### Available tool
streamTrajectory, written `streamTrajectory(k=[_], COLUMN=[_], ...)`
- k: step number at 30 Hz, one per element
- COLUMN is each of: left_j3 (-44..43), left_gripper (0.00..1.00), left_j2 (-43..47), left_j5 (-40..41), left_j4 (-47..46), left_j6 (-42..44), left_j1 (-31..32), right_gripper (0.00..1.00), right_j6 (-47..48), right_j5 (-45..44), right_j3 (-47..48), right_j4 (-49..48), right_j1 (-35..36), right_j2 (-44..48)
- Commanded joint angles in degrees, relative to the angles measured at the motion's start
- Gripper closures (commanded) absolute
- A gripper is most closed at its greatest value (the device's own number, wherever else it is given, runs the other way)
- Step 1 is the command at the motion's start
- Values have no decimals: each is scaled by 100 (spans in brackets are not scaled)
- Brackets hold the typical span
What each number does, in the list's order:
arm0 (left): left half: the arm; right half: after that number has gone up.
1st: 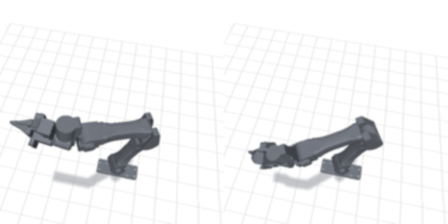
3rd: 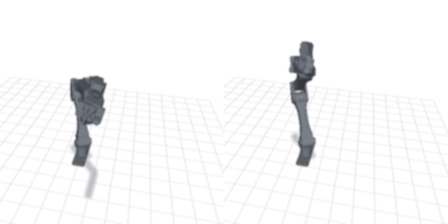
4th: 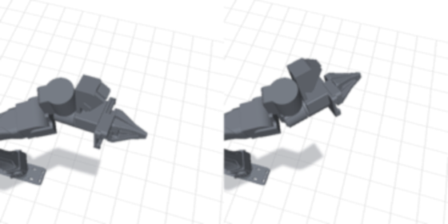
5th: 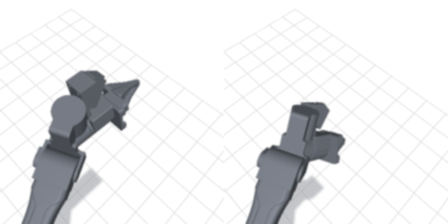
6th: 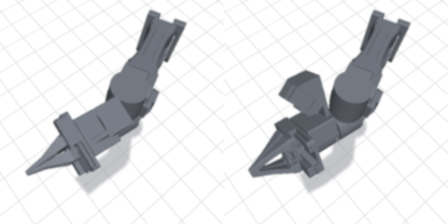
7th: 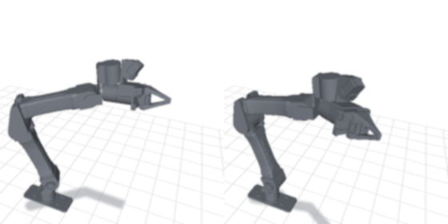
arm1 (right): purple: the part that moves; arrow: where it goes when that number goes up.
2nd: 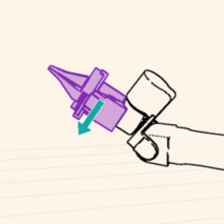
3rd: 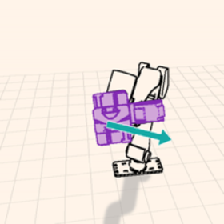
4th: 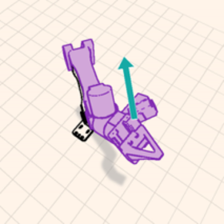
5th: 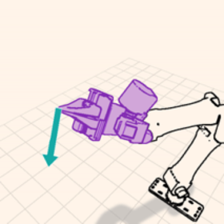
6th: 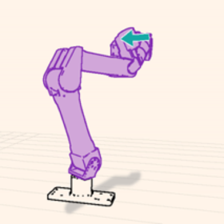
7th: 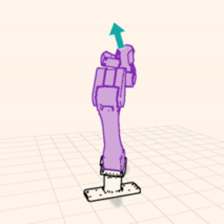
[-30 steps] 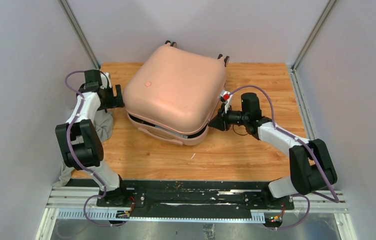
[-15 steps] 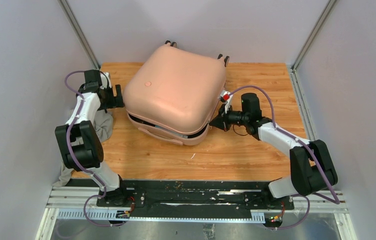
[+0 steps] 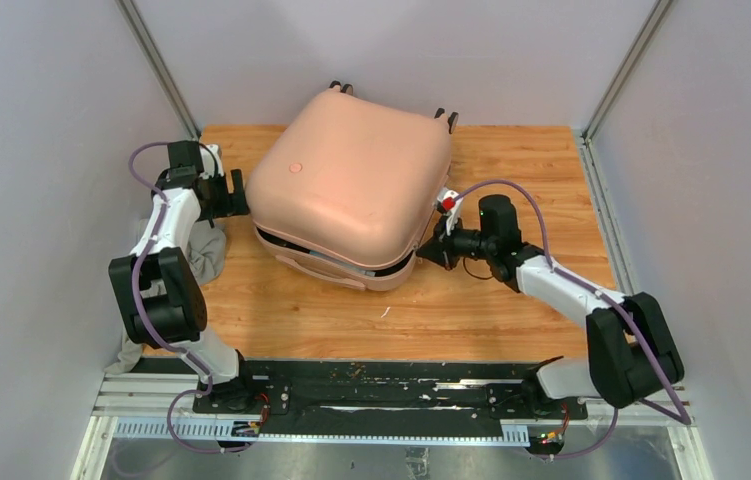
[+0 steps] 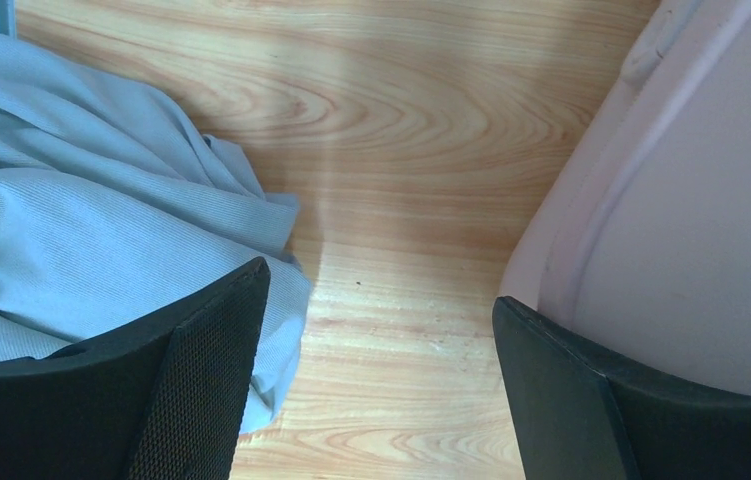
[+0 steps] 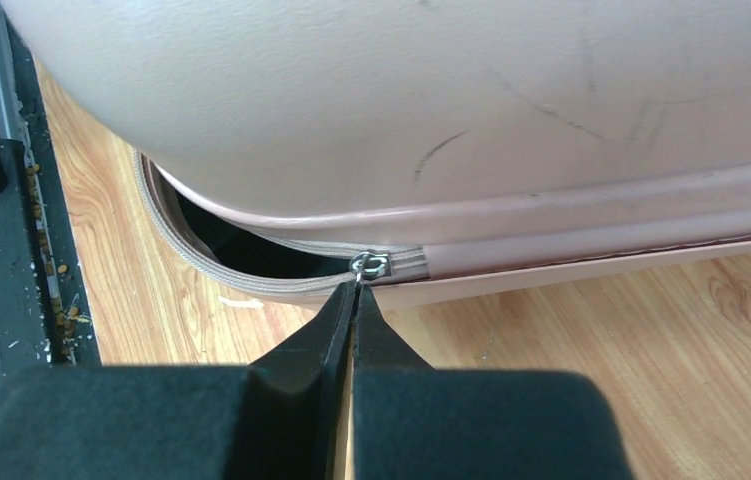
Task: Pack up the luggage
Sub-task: Zip the luggage at the corner of the board.
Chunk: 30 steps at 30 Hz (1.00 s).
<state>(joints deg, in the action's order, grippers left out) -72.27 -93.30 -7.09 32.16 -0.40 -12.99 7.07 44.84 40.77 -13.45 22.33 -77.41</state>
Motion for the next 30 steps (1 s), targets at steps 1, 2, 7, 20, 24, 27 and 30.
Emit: streamTrajectory(k=[1,2,7,20,24,27,30], left_j3=[282,370,701,897,714,537,387], left_gripper=[14,14,16,21,22,22,22], left_j2=[270,321,468,654,733,782,835], left_j5=[-537,-579,-673,-858,-790,-904,-1111], left_j4=[-163,-241,-423,-393,-104,131,251], left_j6=[-34,-46,-35,26,240,272,235], left_j1=[180,195,244,263,231,81,-123], right_gripper=[100,100,100,99,67,45,35], right_j6=[-314,-372,-531,-1325,-1663,-2015,-1994], right_j5=[-48,-88,-215,-830,-1854,-1861,-1548], right_j3=[-378,-435,-649,-790,-682,-733,-752], right_j4=[-87,-110,60,-76,359,495,594], right_j1=[469,556,854,1851,1429,648,144], right_j2=[428,515,959,1089,1789,2272,2374])
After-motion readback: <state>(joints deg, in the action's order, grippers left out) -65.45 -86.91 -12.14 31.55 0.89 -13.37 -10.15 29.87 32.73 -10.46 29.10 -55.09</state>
